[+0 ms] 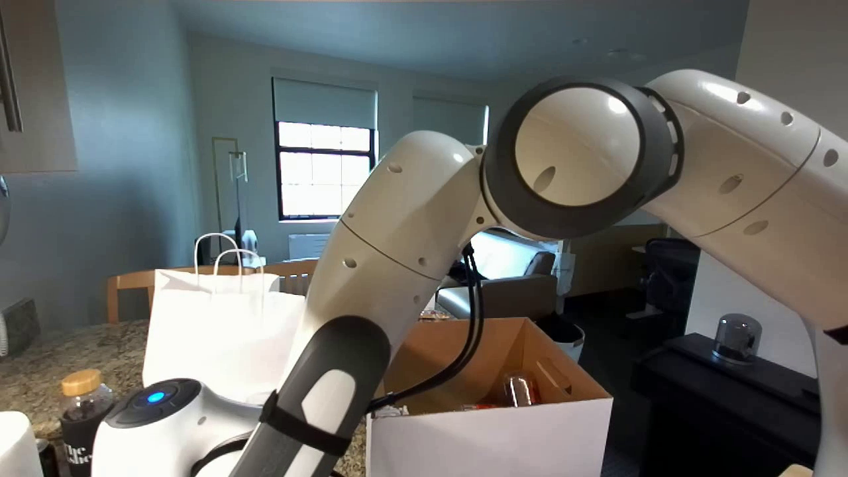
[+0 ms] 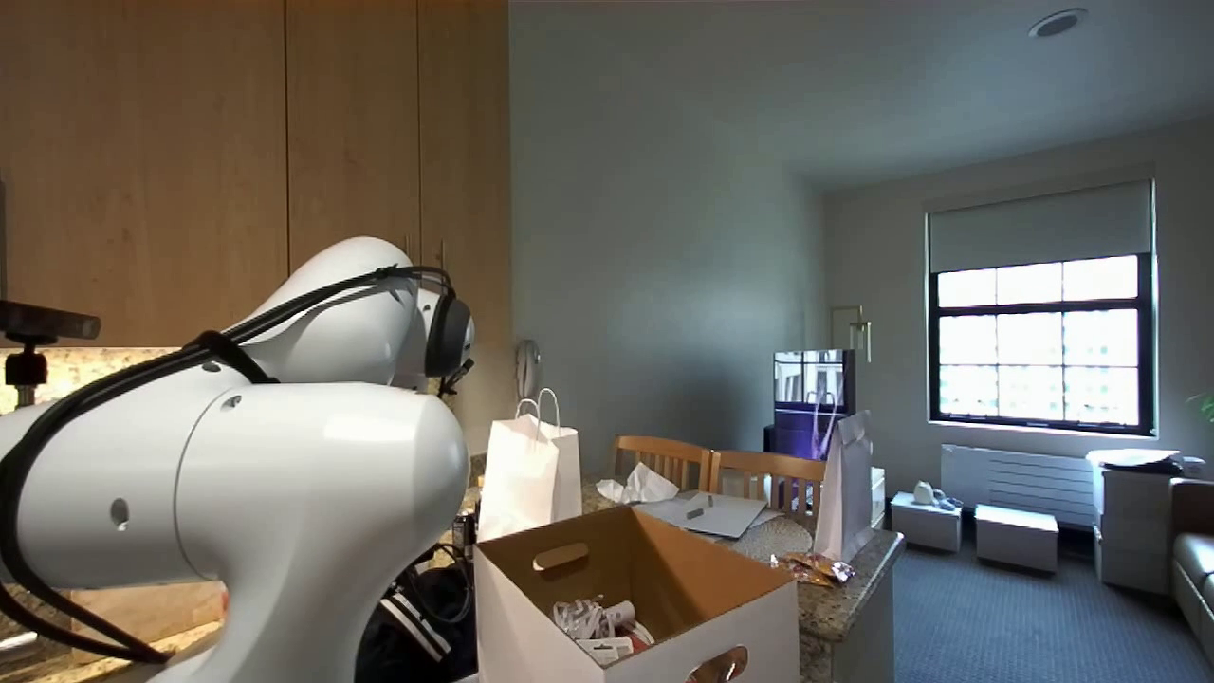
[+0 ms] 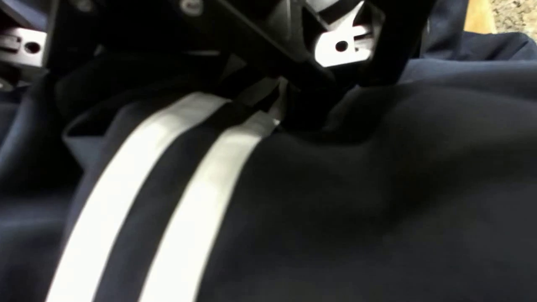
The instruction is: Put the dark blue jacket in the white storage box.
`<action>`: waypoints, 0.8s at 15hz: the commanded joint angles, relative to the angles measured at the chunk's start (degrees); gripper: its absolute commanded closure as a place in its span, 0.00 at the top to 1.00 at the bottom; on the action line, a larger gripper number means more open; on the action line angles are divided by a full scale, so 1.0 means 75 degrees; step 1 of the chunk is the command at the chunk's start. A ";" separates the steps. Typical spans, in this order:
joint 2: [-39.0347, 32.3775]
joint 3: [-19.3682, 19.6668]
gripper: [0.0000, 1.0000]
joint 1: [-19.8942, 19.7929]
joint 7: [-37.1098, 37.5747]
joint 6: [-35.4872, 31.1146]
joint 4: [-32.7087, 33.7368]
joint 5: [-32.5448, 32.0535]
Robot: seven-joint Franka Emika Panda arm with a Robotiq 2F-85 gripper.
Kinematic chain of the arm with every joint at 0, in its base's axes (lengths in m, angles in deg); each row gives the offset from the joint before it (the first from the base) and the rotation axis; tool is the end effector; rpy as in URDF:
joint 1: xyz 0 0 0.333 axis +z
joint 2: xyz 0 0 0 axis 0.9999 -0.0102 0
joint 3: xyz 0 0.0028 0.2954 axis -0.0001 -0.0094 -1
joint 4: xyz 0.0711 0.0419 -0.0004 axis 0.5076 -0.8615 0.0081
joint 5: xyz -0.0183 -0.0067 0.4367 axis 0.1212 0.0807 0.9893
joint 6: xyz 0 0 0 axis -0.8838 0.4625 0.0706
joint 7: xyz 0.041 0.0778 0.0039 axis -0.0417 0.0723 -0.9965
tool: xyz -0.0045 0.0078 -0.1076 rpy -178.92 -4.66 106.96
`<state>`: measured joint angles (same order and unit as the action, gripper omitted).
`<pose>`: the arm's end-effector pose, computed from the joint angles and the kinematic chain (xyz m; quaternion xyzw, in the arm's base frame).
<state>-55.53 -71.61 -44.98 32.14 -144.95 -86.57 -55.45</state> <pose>0.3583 0.5711 0.0083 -0.7401 -0.6700 -0.0550 0.0159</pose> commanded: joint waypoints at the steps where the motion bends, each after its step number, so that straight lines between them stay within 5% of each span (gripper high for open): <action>1: -0.0415 0.0029 0.63 0.0061 -0.0201 0.0717 0.0566 0.0124; 9: -0.0139 -0.0131 0.12 -0.0034 0.0569 0.2374 0.0965 0.0965; 12: 0.0059 -0.0192 0.11 -0.0080 0.1075 0.2369 0.0799 0.1437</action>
<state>-57.14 -72.38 -44.88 36.32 -128.85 -78.13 -47.63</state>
